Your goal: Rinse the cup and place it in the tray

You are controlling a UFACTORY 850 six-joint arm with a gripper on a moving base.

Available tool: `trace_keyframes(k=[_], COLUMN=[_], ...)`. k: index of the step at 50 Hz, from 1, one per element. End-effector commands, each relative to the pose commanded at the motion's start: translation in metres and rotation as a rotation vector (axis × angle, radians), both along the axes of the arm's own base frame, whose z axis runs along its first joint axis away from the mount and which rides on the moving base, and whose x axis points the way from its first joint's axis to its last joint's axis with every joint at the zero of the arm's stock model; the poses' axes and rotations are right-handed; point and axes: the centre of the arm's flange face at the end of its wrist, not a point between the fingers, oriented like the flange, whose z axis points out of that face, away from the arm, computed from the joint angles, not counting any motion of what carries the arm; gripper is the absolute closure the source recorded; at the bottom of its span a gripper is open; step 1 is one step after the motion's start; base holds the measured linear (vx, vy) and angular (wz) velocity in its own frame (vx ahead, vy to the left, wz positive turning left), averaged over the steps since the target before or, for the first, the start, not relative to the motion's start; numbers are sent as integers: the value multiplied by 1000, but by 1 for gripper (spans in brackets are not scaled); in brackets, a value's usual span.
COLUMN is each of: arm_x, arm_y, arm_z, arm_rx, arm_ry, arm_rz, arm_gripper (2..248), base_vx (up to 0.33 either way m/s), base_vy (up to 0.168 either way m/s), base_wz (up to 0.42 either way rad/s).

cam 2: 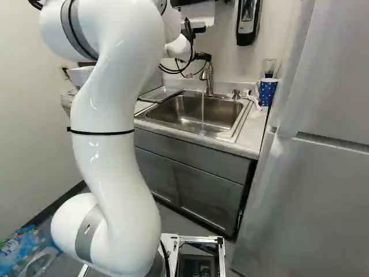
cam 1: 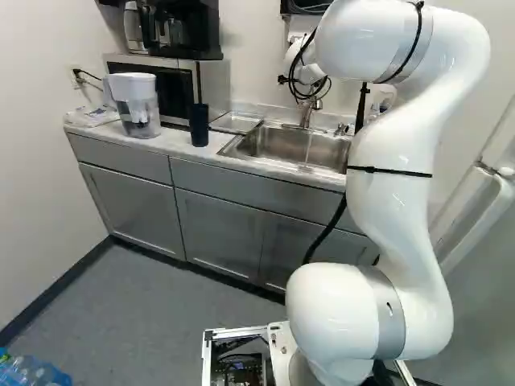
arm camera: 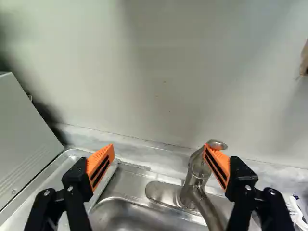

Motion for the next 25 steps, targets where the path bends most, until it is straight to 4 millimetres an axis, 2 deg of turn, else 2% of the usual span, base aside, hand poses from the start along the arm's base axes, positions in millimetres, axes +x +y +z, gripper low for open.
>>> trace_keyframes(k=[25], arm_x=[-22], arm_y=[29], arm_z=[3], arm_rx=[2], arm_ry=[14], arm_rz=[37], arm_gripper=[3], base_vx=[0], base_vy=[0], base_wz=[0])
